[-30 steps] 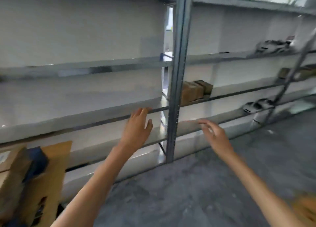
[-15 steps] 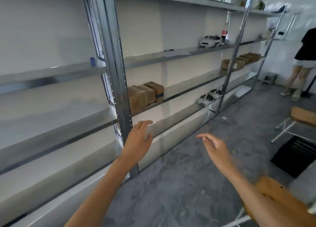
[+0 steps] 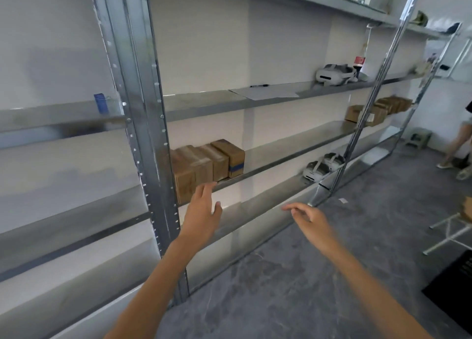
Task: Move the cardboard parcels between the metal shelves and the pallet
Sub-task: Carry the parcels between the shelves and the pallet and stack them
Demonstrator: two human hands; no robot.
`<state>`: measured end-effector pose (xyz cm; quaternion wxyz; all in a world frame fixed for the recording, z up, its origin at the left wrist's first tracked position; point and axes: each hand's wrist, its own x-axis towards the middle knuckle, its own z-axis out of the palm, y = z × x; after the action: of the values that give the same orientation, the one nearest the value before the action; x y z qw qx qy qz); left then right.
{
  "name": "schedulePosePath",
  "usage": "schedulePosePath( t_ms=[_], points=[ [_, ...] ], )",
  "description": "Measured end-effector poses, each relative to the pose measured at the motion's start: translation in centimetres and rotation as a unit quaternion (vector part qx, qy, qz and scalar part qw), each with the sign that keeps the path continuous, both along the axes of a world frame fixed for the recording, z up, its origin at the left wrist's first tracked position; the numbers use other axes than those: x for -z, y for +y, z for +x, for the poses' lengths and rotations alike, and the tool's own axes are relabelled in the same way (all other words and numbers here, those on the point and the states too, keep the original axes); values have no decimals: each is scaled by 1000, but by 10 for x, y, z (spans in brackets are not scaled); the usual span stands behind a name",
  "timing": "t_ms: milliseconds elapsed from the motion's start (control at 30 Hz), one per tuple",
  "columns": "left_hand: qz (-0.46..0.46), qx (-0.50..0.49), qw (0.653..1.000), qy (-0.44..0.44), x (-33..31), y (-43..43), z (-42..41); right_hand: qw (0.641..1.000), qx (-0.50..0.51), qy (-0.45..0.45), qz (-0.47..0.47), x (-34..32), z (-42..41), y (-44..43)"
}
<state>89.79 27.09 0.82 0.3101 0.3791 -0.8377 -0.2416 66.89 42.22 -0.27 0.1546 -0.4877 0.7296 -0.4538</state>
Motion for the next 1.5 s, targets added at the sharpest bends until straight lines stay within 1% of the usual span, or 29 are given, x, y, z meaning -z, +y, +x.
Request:
schedulePosePath(
  t_ms=[100,200,300,367,433,567,700,767,900,967,1067,1133,1200,1233,1300,1333,1400,1500],
  points=[
    [12,-11,1000,-21,4,-23,-38,1000,-13,8,6,6,-37,-26],
    [-2,-12,999,-49,10,-48,-67,1000,-23,-5,12,16,-70,-55],
    [-3,-20,998,-55,15,-77,-94,999,-25,-16,16,23,-101,-93],
    [-6,-29,998,-53,16,-99,-117,998,-49,-19,19,21,-122,-123],
    [-16,-50,997,-49,17,-122,-142,997,-65,-11,26,17,-149,-157],
    [-5,-108,992,-59,18,-165,-183,996,-86,14,36,11,-202,-216],
    [6,-150,987,-57,18,-193,-207,993,-108,14,38,4,-242,-264],
    [13,-166,984,-69,21,-205,-215,992,-119,1,40,4,-250,-291],
    [38,-199,976,-74,34,-231,-222,985,-164,7,57,15,-251,-343],
    [50,-214,973,-64,37,-248,-227,982,-178,3,59,19,-249,-371],
    [58,-226,972,-27,43,-279,-235,979,-192,0,71,24,-240,-419],
    [66,-226,972,-12,47,-301,-244,974,-202,25,99,28,-229,-451],
    [84,-219,972,4,53,-323,-254,964,-204,82,147,34,-219,-487],
    [98,-219,971,18,56,-333,-259,954,-194,129,190,38,-214,-504],
    [121,-228,964,59,63,-351,-269,914,-172,221,295,45,-205,-530],
    [126,-229,963,72,67,-359,-274,897,-168,242,329,50,-202,-541],
    [145,-223,962,67,76,-373,-283,883,-169,246,362,59,-199,-554],
    [185,-241,951,51,89,-388,-292,884,-172,237,365,81,-201,-565]
  ],
)
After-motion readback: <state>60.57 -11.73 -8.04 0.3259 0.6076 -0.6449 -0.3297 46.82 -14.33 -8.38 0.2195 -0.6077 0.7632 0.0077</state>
